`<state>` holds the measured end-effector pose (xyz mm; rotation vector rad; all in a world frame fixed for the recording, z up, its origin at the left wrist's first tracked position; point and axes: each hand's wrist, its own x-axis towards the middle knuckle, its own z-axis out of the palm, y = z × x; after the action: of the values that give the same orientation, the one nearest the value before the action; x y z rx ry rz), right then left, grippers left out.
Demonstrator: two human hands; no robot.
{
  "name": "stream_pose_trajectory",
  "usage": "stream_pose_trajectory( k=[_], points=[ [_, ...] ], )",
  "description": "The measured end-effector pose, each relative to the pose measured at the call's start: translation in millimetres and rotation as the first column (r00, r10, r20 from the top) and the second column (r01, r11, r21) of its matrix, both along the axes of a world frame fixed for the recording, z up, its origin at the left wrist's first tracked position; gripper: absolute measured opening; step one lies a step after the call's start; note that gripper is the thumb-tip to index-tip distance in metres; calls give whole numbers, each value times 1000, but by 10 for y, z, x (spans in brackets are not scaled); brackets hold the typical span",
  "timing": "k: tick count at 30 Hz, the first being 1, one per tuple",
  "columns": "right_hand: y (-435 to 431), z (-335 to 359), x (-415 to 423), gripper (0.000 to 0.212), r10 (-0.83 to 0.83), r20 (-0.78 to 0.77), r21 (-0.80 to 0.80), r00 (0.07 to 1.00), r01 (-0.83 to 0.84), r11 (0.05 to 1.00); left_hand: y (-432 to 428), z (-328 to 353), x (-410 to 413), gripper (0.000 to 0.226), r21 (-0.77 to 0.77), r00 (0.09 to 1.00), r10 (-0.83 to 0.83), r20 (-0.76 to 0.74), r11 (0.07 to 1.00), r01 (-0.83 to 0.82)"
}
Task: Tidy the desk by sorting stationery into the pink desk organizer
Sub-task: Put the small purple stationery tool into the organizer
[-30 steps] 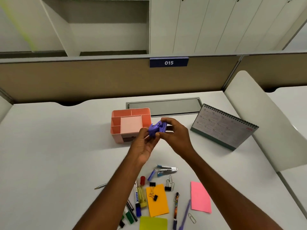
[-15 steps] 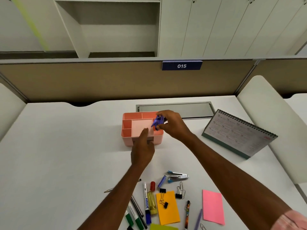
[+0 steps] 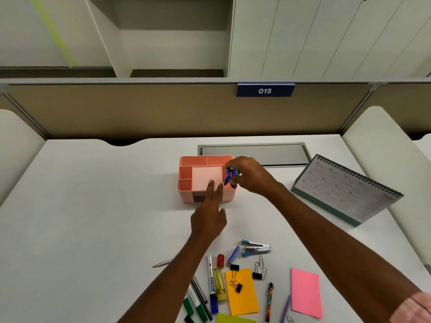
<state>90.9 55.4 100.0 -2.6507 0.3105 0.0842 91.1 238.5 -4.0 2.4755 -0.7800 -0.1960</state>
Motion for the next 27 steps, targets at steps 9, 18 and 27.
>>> stream_pose_trajectory(
  k=[9, 18, 27],
  points=[
    [54, -194, 72, 59, 39, -148, -8, 988, -41, 999, -31, 70, -27, 86, 102, 999, 12, 34, 995, -15],
    [39, -221, 42, 62, 104, -284, -85, 953, -133, 988, -26, 30, -34, 86, 82, 999, 7, 44, 997, -11],
    [58, -190, -137, 88, 90, -233, -99, 968, -116, 988, 4, -31, 4, 85, -68, 1000, -10, 22, 998, 11]
  ],
)
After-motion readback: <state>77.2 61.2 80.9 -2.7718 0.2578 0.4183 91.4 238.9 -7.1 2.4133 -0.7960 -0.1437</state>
